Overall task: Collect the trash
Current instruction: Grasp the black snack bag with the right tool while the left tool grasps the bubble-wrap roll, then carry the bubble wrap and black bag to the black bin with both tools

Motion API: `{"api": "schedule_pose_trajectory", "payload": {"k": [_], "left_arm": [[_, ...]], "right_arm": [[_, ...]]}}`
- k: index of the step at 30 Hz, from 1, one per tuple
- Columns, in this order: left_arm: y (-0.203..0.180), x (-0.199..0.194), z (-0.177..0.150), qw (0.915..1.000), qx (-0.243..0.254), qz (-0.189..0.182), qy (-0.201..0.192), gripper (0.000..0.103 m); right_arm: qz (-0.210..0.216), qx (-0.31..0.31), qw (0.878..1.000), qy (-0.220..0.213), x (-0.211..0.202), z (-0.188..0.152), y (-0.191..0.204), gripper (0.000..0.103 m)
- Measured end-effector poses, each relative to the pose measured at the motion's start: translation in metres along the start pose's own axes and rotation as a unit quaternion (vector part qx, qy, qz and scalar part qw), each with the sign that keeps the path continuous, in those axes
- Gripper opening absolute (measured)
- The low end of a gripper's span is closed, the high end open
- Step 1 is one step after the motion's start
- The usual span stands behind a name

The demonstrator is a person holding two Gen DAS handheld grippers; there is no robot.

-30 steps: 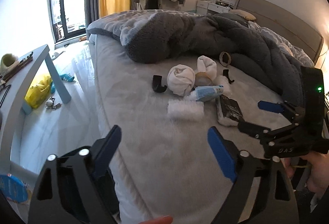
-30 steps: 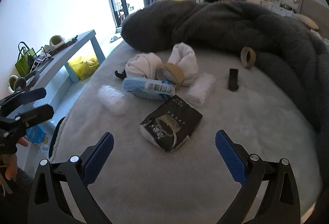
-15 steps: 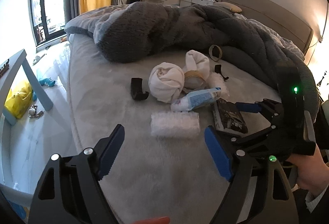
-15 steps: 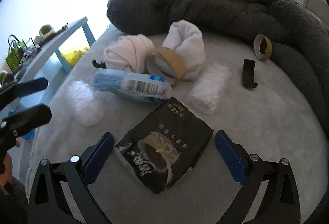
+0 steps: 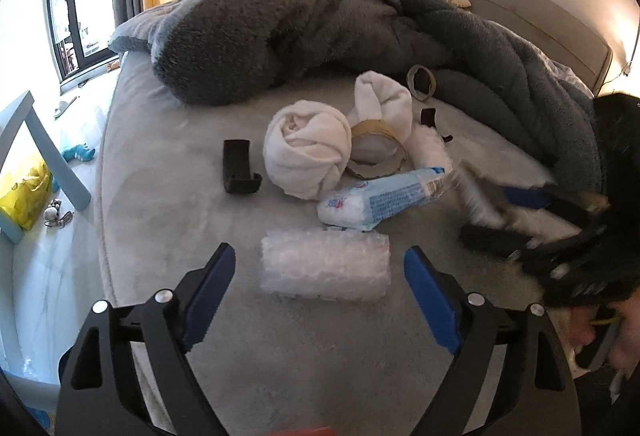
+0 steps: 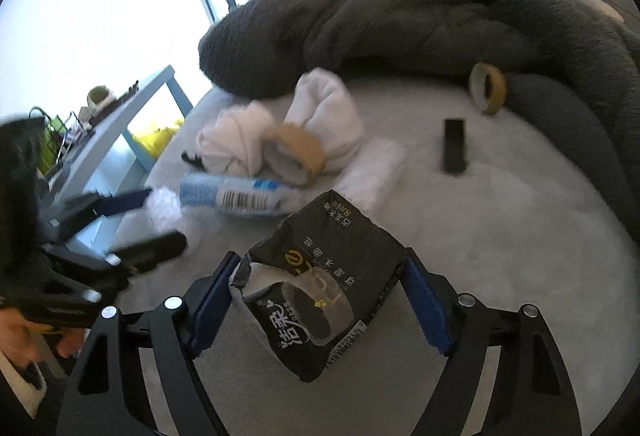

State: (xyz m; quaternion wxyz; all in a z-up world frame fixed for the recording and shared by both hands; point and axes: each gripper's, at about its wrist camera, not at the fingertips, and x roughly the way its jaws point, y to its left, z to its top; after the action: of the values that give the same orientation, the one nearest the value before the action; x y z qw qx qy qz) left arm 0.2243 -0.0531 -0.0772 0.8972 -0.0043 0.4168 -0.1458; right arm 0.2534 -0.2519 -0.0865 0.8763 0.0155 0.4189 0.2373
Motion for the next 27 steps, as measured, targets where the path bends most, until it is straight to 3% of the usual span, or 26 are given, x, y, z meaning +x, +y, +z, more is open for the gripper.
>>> {"api": "schedule_pose_trajectory", "payload": {"k": [3, 4, 15, 27], "left_arm": [[-0.003, 0.004, -0.001, 1.0, 0.001, 0.006, 0.002, 0.074], [-0.004, 0.004, -0.001, 1.0, 0.001, 0.007, 0.001, 0.064], [0.009, -0.019, 0.0, 0.9996, -0.016, -0.003, -0.023, 0.064], [0.079, -0.049, -0.019, 0.9976, -0.059, 0.03, -0.022, 0.064]], "right_arm": [[0.0, 0.011, 1.0, -0.018, -0.012, 0.007, -0.01, 0.081], [0.001, 0.013, 1.0, -0.023, -0.015, 0.008, -0.012, 0.081], [0.025, 0.007, 0.998, -0.053, -0.024, 0.027, 0.004, 0.081], [0.076, -0.033, 0.994, -0.066, 0.001, 0.059, 0.088, 0.081]]}}
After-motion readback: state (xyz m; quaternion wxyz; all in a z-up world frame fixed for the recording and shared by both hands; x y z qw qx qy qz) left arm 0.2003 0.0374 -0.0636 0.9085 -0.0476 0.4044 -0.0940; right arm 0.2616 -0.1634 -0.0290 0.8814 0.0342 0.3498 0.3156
